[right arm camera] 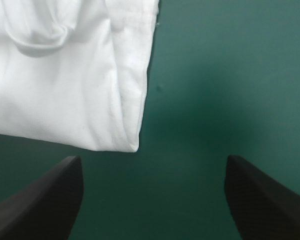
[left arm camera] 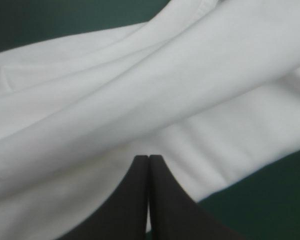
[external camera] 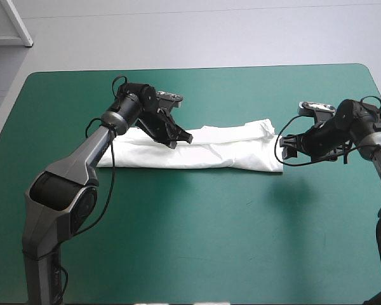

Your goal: Fold the cloth

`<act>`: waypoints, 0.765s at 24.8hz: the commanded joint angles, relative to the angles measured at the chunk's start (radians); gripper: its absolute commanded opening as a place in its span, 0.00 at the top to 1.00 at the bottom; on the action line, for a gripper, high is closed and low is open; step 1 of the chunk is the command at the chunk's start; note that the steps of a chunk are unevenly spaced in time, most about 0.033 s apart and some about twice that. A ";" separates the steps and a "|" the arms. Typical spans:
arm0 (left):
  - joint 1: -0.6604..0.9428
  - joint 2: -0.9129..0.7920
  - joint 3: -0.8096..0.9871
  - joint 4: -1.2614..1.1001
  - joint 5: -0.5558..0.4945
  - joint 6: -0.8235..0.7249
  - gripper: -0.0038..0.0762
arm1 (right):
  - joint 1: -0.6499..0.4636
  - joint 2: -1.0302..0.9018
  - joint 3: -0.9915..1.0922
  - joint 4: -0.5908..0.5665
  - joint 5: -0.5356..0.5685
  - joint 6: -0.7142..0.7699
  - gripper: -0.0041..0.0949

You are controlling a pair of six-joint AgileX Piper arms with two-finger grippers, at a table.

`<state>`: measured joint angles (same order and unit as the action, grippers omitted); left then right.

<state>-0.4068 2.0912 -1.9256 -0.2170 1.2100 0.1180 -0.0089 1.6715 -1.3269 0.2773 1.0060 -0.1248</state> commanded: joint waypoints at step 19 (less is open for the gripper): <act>-0.064 0.047 0.189 -0.107 -0.222 0.035 0.96 | -0.012 0.087 0.057 0.376 -0.276 -0.141 0.21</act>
<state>-0.4357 2.1279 -1.7515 -0.2631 1.0107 0.1514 -0.0096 1.7731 -1.2452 0.5940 0.7531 -0.2414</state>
